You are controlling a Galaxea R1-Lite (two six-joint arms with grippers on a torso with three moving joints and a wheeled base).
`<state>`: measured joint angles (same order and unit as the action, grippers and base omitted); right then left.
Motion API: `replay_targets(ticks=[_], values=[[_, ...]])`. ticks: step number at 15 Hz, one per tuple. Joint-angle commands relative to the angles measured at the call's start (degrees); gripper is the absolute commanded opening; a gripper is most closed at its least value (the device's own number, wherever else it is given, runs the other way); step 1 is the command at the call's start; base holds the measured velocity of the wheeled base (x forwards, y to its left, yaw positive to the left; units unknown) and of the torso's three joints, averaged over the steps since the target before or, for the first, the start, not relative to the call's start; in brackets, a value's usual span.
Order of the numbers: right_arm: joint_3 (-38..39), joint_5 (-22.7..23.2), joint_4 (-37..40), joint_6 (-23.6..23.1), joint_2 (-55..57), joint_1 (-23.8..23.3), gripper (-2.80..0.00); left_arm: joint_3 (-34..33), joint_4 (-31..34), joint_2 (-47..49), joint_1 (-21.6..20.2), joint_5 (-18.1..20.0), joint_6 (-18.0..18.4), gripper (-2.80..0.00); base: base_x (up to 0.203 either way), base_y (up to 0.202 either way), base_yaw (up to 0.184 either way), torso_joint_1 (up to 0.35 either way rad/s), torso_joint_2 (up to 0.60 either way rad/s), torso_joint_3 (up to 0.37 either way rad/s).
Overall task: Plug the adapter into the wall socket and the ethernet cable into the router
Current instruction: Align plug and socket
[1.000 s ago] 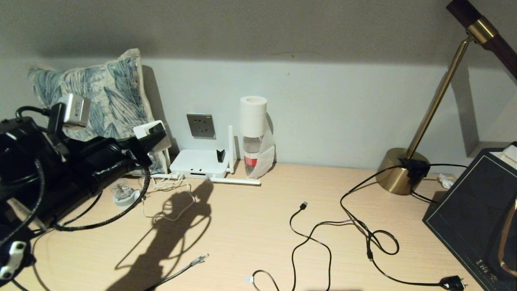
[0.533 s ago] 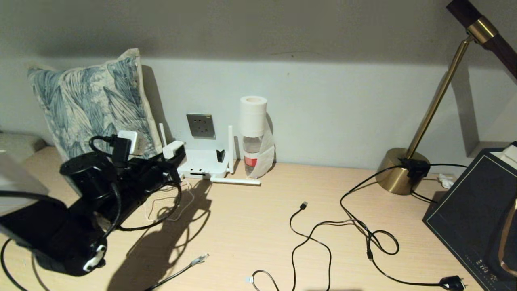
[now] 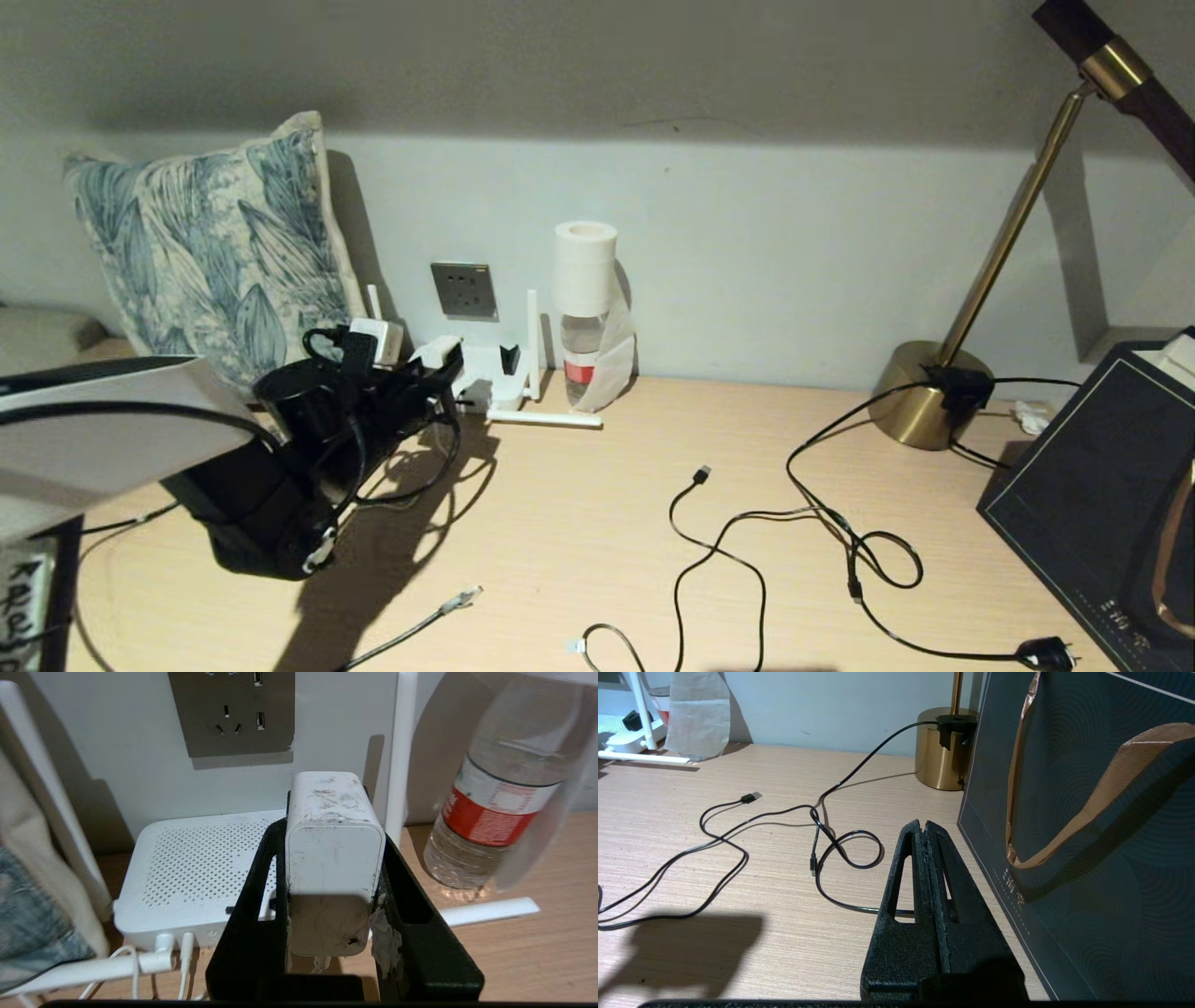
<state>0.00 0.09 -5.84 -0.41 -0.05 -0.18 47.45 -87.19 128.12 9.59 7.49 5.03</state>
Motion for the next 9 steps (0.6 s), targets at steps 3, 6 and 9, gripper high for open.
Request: replay_targets(ticks=[3,6,9], values=[[2.02,-0.01,-0.05,-0.02,0.05,0.01,-2.8,10.02,-0.48,7.63,-2.61,2.24,0.07,-2.8,0.0,0.0,0.0,0.0,0.0,0.0],[2.02,-0.01,-0.05,-0.02,0.05,0.01,-2.8,16.03,-0.48,8.65,-3.76,3.15,-0.35,-2.8,0.0,0.0,0.0,0.0,0.0,0.0],[2.02,-0.01,-0.05,-0.02,0.05,0.01,-2.8,21.25,-0.48,10.71,-3.79,3.11,-0.37,-2.8,0.0,0.0,0.0,0.0,0.0,0.0]])
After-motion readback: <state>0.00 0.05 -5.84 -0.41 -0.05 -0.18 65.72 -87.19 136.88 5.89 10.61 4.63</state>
